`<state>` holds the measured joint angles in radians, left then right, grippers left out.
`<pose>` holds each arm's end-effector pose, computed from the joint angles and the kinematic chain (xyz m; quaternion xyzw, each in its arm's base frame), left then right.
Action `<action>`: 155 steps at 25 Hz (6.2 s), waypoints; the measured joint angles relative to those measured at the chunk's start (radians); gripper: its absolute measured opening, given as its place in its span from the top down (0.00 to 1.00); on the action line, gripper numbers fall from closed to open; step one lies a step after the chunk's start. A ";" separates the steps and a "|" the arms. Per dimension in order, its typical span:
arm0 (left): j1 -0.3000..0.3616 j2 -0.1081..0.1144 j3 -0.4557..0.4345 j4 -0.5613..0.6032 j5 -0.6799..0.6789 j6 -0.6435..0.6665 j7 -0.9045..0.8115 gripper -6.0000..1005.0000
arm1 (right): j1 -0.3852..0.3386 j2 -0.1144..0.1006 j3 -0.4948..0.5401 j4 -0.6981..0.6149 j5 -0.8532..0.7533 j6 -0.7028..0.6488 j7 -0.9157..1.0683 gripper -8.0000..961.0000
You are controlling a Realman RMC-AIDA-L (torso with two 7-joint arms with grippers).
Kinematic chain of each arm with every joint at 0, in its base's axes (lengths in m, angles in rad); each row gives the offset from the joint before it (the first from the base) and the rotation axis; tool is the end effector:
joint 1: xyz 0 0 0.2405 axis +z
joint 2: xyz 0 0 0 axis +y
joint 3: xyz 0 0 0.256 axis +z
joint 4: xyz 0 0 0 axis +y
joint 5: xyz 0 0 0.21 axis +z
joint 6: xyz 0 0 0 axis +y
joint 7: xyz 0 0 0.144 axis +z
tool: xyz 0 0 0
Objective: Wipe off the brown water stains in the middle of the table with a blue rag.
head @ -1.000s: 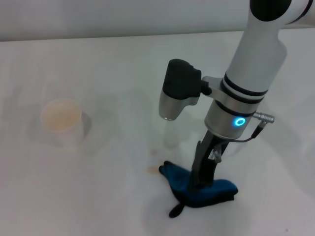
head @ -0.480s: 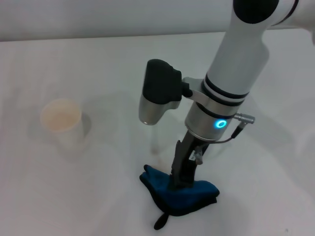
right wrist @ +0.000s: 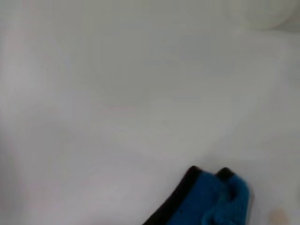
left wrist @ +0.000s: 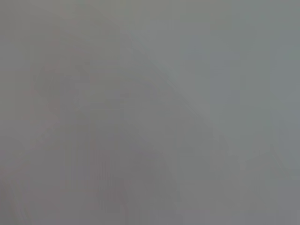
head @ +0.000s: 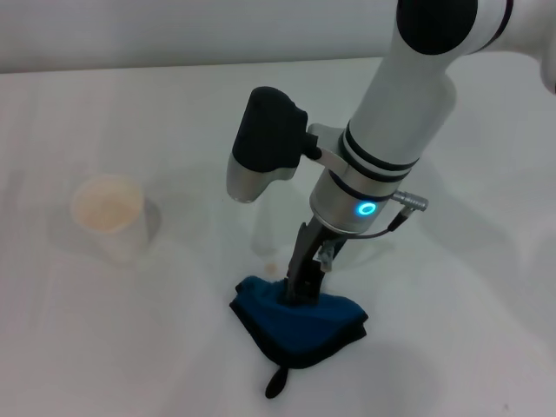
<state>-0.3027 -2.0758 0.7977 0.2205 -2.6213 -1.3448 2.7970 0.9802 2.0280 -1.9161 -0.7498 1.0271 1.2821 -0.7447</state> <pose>-0.3703 0.2955 0.0765 -0.5967 -0.1916 -0.3403 0.7010 0.1472 0.3484 -0.1109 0.9537 -0.1782 0.2423 0.0061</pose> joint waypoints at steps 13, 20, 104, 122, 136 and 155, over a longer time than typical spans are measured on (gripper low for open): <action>0.005 -0.001 0.000 -0.004 0.000 -0.034 -0.003 0.14 | 0.017 -0.003 0.009 0.024 -0.108 -0.126 0.068 0.90; 0.001 -0.001 0.000 -0.005 0.000 -0.038 -0.003 0.14 | 0.065 -0.004 0.021 0.124 -0.160 -0.212 0.080 0.90; -0.062 0.006 -0.005 -0.026 -0.006 0.053 -0.005 0.14 | -0.427 -0.017 0.915 -0.188 -0.445 -0.451 0.043 0.54; -0.059 0.005 -0.005 -0.032 -0.005 0.068 -0.002 0.14 | -0.550 -0.016 0.905 -0.060 0.153 -1.034 -0.442 0.54; -0.071 0.003 0.000 -0.032 -0.001 0.107 -0.004 0.14 | -0.548 -0.018 1.048 0.085 0.698 -0.908 -1.074 0.54; -0.075 -0.002 0.003 -0.054 0.000 0.103 0.000 0.14 | -0.542 -0.016 1.410 0.528 1.144 -0.208 -1.991 0.54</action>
<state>-0.3773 -2.0773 0.8007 0.1666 -2.6215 -1.2414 2.7973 0.4378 2.0118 -0.5060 -0.2214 2.1707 1.0743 -2.7357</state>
